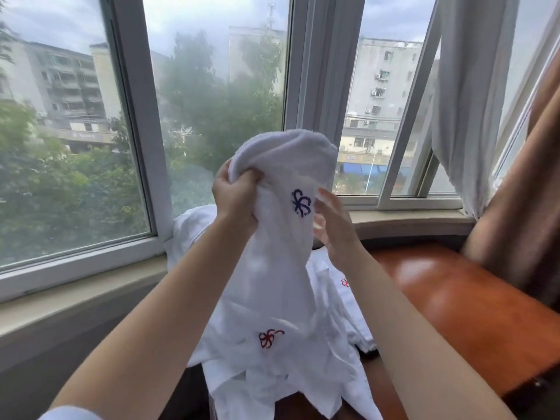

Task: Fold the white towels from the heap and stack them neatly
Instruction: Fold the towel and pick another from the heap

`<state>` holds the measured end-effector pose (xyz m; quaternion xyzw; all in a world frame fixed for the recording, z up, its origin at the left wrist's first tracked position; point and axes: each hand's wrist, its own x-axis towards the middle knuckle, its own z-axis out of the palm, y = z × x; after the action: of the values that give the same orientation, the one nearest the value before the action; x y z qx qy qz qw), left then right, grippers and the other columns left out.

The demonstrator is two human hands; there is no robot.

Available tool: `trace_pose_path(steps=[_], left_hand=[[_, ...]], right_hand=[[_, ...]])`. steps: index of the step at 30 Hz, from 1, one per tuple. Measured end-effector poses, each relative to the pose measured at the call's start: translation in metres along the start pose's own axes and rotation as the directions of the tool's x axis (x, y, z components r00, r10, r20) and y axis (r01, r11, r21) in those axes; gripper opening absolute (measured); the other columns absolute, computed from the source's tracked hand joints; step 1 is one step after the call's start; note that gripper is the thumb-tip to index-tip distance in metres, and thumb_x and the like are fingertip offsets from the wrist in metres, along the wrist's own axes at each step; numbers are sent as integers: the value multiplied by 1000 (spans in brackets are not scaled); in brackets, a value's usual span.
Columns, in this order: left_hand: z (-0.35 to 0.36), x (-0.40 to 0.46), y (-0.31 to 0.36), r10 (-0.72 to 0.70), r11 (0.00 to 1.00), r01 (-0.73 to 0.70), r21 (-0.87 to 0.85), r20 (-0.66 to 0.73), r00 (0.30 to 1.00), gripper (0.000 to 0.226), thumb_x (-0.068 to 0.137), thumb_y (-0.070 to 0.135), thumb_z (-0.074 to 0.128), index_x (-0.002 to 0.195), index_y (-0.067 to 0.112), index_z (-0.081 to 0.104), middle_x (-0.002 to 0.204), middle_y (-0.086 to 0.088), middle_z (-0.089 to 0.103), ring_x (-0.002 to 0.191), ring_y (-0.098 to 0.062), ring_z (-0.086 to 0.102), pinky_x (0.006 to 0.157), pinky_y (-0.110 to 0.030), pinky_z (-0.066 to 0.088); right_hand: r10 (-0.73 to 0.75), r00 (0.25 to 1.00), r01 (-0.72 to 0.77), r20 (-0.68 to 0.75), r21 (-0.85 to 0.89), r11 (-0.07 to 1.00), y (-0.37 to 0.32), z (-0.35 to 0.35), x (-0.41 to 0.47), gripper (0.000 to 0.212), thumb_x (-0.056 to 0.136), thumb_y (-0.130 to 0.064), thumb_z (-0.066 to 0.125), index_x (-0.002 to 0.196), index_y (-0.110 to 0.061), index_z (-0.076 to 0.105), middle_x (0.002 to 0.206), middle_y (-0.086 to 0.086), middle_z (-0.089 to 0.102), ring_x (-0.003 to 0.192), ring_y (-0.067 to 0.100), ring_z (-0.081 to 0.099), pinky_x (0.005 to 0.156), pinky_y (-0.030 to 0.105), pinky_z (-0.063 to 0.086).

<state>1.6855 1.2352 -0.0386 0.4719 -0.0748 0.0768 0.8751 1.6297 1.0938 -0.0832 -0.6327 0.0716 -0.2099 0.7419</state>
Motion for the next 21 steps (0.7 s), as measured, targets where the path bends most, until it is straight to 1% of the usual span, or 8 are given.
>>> trace_pose_path(steps=[3, 5, 7, 10, 13, 15, 18, 21], left_hand=[[9, -2, 2, -131, 983, 134, -129, 30, 991, 9, 88, -4, 54, 92, 2, 60, 70, -6, 63, 64, -17, 62, 59, -24, 54], [10, -6, -5, -162, 981, 166, -96, 51, 985, 15, 88, -1, 55, 102, 4, 56, 76, -8, 60, 68, -20, 61, 59, -26, 53], [5, -9, -17, -69, 997, 67, 36, 68, 995, 26, 85, -2, 54, 105, 15, 51, 86, -5, 59, 78, -20, 59, 70, -33, 55], [-12, -6, -29, 121, 907, -183, 380, 181, 976, 49, 73, 6, 51, 120, 21, 52, 103, -1, 58, 92, -17, 56, 87, -35, 50], [-14, -7, -43, 43, 833, -162, 529, 230, 972, 63, 71, 5, 51, 132, 22, 53, 118, 2, 59, 106, -15, 56, 95, -26, 46], [2, -11, -54, 8, 876, -93, 473, 178, 984, 53, 69, 1, 48, 117, 17, 62, 103, 1, 63, 98, -15, 58, 87, -24, 47], [45, -16, -73, -18, 919, -24, 393, 103, 995, 45, 76, -15, 39, 107, 8, 63, 94, -7, 62, 90, -21, 58, 88, -34, 51], [102, -24, -101, -58, 955, 48, 291, 28, 998, 46, 80, -16, 37, 116, 3, 59, 99, -11, 60, 91, -22, 58, 93, -38, 51]], right_hand=[[78, 951, -76, 299, -16, 997, 16, -2, -19, 61, 75, -38, 78, 127, -34, 48, 129, -3, 63, 115, 19, 63, 94, 37, 51], [81, 934, -54, 349, -88, 995, 19, -1, -26, 71, 64, -35, 84, 125, -34, 48, 120, -4, 68, 109, 15, 66, 87, 33, 55], [58, 934, 18, 351, -208, 978, 22, -7, -28, 67, 62, -22, 86, 120, -31, 55, 111, -7, 71, 105, 10, 67, 83, 28, 56], [-99, 992, 123, 79, -432, 893, 22, -26, -23, 43, 66, -3, 77, 102, -23, 65, 90, -3, 73, 85, 14, 69, 70, 31, 56], [-295, 941, 192, -168, -451, 872, 17, -58, -10, 31, 73, -1, 70, 101, -16, 66, 89, 6, 71, 80, 19, 64, 77, 46, 56], [-261, 964, 221, -42, -411, 884, 10, -77, -3, 51, 75, -7, 76, 120, -22, 58, 107, 7, 68, 96, 21, 66, 85, 49, 55], [-61, 947, 221, 316, -502, 836, 15, -100, -1, 104, 63, -40, 87, 142, -53, 20, 145, -14, 36, 127, 0, 43, 100, 21, 41], [-22, 937, 261, 348, -658, 706, 32, -122, 0, 134, 50, -52, 85, 149, -46, -6, 141, -30, 10, 131, -4, 19, 108, 25, 27]])
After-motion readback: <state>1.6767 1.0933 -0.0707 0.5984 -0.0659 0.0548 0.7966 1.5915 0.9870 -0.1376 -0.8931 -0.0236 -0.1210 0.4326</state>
